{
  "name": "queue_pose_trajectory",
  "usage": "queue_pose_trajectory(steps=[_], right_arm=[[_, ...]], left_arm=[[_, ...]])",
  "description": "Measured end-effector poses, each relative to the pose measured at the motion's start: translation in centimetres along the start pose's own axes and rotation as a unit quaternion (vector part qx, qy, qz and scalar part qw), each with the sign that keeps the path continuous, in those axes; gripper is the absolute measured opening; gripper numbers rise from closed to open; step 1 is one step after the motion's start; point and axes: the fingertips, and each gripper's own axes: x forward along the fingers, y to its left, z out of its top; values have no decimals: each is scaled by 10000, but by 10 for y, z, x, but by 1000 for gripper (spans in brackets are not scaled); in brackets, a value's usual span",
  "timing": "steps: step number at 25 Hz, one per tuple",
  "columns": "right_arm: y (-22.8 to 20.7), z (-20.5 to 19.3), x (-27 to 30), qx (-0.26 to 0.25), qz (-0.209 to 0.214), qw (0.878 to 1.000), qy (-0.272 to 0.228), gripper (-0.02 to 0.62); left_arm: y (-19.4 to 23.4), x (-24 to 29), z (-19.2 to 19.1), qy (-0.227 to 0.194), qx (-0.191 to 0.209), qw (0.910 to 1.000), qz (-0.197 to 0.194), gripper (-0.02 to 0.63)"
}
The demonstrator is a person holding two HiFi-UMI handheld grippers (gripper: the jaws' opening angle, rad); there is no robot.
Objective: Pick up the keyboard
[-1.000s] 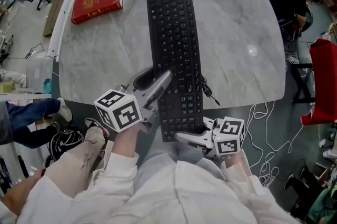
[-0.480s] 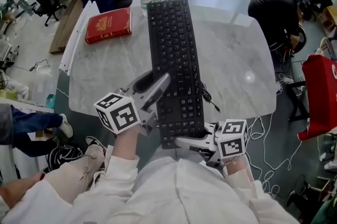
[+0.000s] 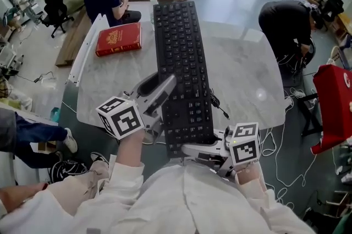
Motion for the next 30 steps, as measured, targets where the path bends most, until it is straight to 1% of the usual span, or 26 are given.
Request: queue_pose_trajectory(steps=[4, 8, 12, 15, 23, 30], right_arm=[[-9, -10, -1, -44, -73, 9999, 90, 163], [-2, -6, -1, -52, 2, 10000, 39, 164], [3, -4, 0, -140, 38, 9999, -14, 164], [5, -5, -2, -219, 5, 9998, -1, 164], [8, -7, -5, -291, -65, 9995, 72, 164], [8, -7, -3, -186, -17, 9998, 33, 164]], left_arm=[[5, -3, -12, -31, -9, 10000, -12, 189], [-1, -3, -6, -32, 148, 9999, -83, 189], [-9, -6, 1, -65, 211, 9997, -59, 189], [-12, -6, 2, -137, 253, 9995, -109, 189], [-15, -7, 0, -120, 276, 9995, -123, 189], [-12, -7, -1, -129, 229, 9996, -104, 187]])
